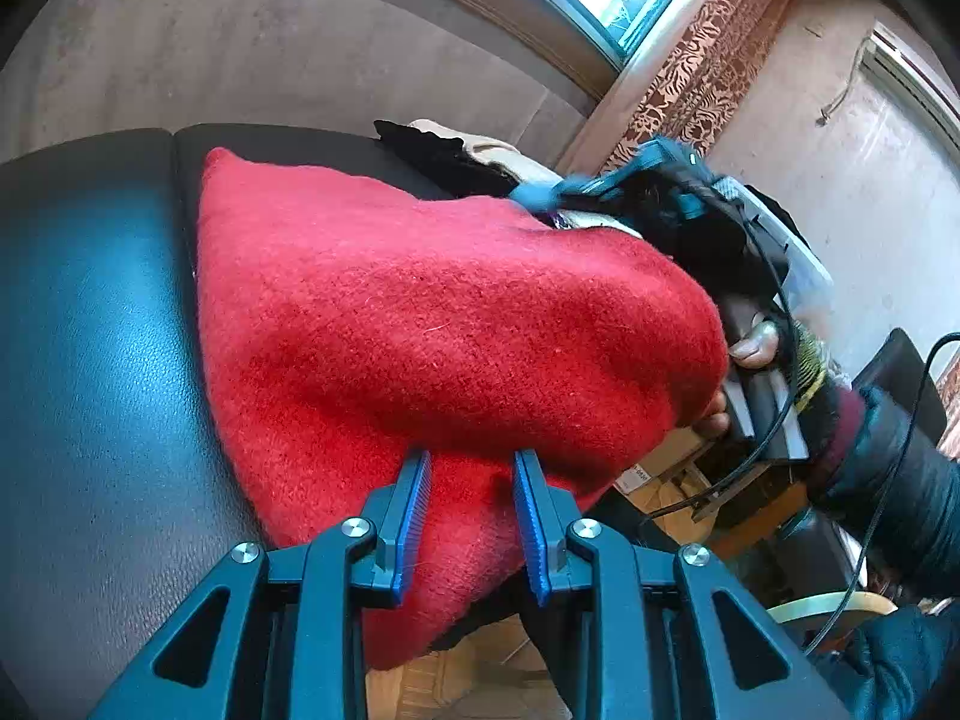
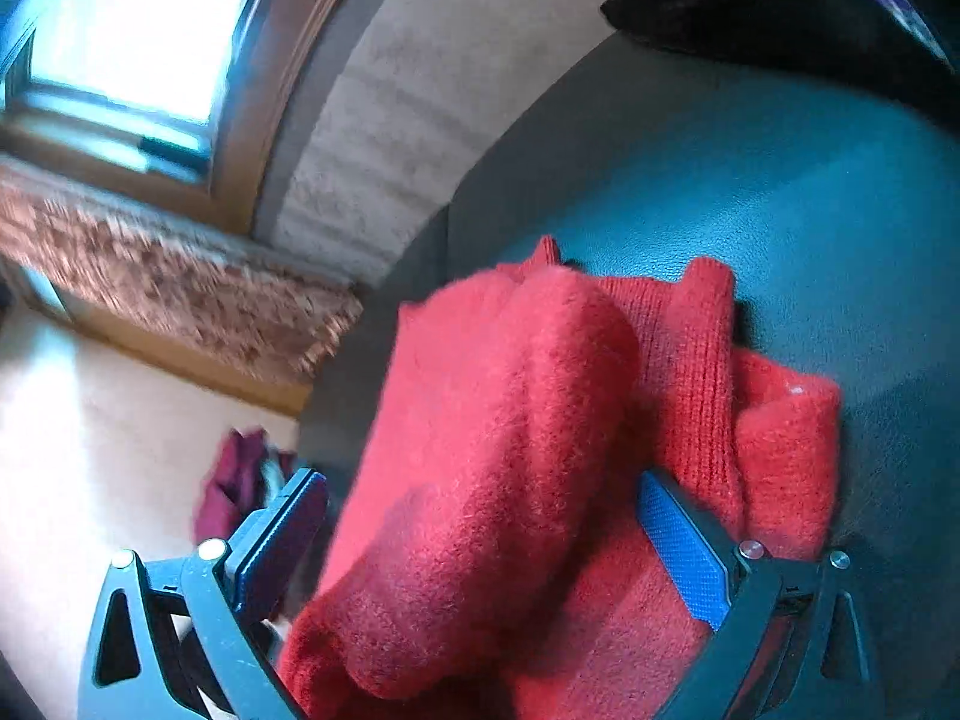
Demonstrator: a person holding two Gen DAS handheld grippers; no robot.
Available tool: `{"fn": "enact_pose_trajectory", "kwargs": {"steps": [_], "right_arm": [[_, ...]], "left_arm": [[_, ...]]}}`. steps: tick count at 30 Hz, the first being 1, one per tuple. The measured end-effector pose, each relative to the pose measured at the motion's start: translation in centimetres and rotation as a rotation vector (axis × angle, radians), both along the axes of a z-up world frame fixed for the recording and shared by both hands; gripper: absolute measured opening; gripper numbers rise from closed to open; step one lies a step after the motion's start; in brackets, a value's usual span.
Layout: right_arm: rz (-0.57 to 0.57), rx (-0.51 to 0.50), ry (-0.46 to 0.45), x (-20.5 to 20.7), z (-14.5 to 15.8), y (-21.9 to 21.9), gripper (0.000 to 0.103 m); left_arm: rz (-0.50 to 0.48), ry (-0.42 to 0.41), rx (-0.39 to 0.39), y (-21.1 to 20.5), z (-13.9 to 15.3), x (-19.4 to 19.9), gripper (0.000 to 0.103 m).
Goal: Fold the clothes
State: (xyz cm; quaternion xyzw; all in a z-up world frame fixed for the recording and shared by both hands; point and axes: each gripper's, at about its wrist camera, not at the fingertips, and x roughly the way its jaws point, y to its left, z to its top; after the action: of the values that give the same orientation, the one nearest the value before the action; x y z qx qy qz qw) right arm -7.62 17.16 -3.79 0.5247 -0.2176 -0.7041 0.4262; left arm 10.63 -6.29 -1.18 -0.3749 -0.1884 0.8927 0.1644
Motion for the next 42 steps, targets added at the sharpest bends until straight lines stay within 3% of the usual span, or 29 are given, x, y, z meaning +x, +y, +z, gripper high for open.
{"fn": "enact_pose_trajectory", "kwargs": {"steps": [1, 3, 5, 13, 15, 19, 24, 26, 29, 33, 38, 40, 42], "right_arm": [[0.000, 0.027, 0.021, -0.1, 0.3, 0.0, 0.077], [-0.001, 0.082, 0.062, -0.2, 0.8, -0.1, 0.025], [-0.002, 0.136, 0.104, -0.4, 1.3, -0.1, 0.017], [-0.004, 0.353, 0.269, -1.0, 3.5, -0.3, 0.016], [-0.032, 0.326, 0.206, -1.4, 1.1, 0.8, 0.016], [-0.105, 0.063, 0.126, -1.7, -2.6, 4.4, 0.015], [-0.055, 0.015, 0.116, -2.7, -2.7, 4.4, 0.015], [-0.037, 0.010, 0.119, -3.1, -2.7, 4.1, 0.016], [-0.015, 0.013, 0.119, -3.6, -2.9, 4.0, 0.017], [0.005, -0.005, 0.110, -4.0, -3.5, 3.7, 0.019], [0.031, 0.018, 0.119, -4.3, -3.1, 3.5, 0.021], [0.037, 0.037, 0.125, -4.2, -2.6, 3.5, 0.025], [0.030, 0.080, 0.163, -3.9, -1.5, 3.8, 0.037]], "left_arm": [[-0.005, -0.001, -0.005, 0.0, -0.1, 0.0, 0.027], [-0.027, -0.007, -0.029, 0.2, -0.2, 0.1, 0.028], [-0.060, -0.017, -0.069, 0.5, -0.3, 0.3, 0.028], [-0.175, -0.066, -0.198, 1.6, 0.1, 1.3, 0.028], [-0.180, -0.098, -0.127, 0.8, 0.7, 1.2, 0.025], [-0.111, -0.061, 0.123, -2.1, 2.9, 0.1, 0.026], [-0.061, 0.035, 0.182, -0.5, 5.0, -3.9, 0.028], [-0.110, 0.024, 0.188, 2.3, 4.5, -5.3, 0.028], [-0.246, -0.071, 0.105, 8.1, 1.8, -7.2, 0.028], [-0.358, -0.063, -0.148, 15.0, -1.8, -6.8, 0.027], [-0.315, -0.107, -0.095, 13.8, -0.7, -6.2, 0.025], [-0.318, -0.070, -0.108, 13.6, 0.4, -4.8, 0.027], [-0.294, -0.047, -0.123, 13.0, 1.1, -3.5, 0.028]]}}
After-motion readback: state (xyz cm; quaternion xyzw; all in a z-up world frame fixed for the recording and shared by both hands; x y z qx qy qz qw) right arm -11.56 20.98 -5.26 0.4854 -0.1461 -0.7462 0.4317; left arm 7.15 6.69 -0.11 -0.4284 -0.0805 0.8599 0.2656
